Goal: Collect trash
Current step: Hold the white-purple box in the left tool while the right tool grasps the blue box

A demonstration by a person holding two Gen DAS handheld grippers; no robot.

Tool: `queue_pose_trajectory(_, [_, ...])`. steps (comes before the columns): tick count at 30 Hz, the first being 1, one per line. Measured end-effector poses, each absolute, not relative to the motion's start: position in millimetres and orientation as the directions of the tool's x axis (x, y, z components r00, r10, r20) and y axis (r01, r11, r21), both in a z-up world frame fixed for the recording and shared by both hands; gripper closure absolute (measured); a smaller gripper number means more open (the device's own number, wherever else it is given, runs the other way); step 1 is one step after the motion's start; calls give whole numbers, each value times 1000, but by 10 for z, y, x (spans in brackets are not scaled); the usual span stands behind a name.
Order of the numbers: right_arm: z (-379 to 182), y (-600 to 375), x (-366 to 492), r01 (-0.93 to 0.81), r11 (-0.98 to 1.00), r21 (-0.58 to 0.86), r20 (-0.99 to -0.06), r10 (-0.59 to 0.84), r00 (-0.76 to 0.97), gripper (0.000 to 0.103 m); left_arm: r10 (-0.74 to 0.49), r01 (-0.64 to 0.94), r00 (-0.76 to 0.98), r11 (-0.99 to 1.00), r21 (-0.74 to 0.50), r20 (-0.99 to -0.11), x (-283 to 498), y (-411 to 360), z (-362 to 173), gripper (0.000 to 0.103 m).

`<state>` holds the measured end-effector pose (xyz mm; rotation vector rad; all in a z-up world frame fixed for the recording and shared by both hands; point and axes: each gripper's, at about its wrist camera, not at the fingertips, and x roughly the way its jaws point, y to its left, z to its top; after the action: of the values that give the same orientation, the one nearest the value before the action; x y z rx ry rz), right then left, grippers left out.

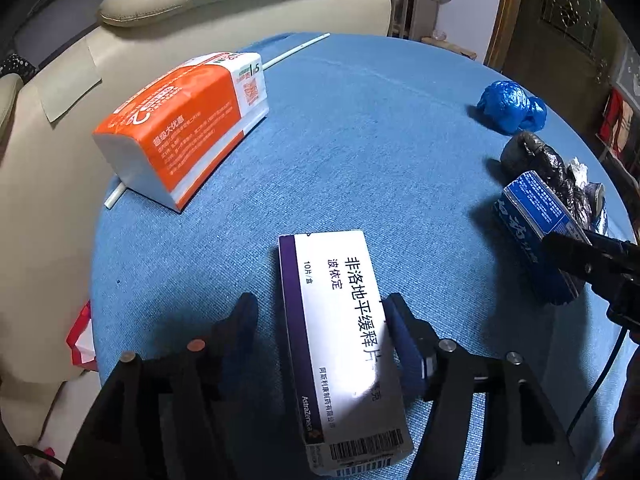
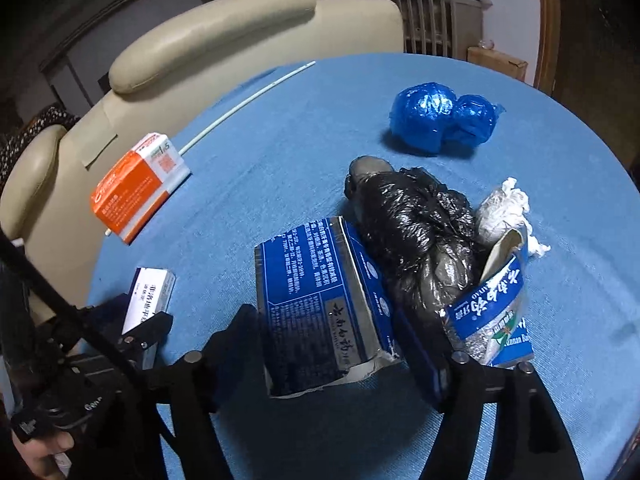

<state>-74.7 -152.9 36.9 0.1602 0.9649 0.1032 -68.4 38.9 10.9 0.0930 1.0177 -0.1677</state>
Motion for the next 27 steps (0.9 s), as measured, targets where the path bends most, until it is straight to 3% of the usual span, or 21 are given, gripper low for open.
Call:
queue_pose_trajectory(9, [552,-1395,-842,-42,992,116,-774,117,623,24,-91,166,501,986,-7,-861,-693,412,131,36])
queue_pose_trajectory(12, [461,-1356,-812,-50,997,58,-791,76,608,24,-94,173,500,985,-7,-861,-717,388,113,31])
queue_pose_trajectory(15, [293,-1442,-767,-19,996,89,-813,84,577,24,-88,184,515,983,9,-853,-720,335,107,30])
queue_pose_trajectory(17, [222,-1491,-761,-8,993,118,-820,102,563,39,-106,209,527,978,8,-844,-711,297,125,56])
queue_pose_trajectory(27, [498,-1848,-1145,54,962,267,-753,173,635,42,-110,245,548,969,33,-829,-844,124,344,56])
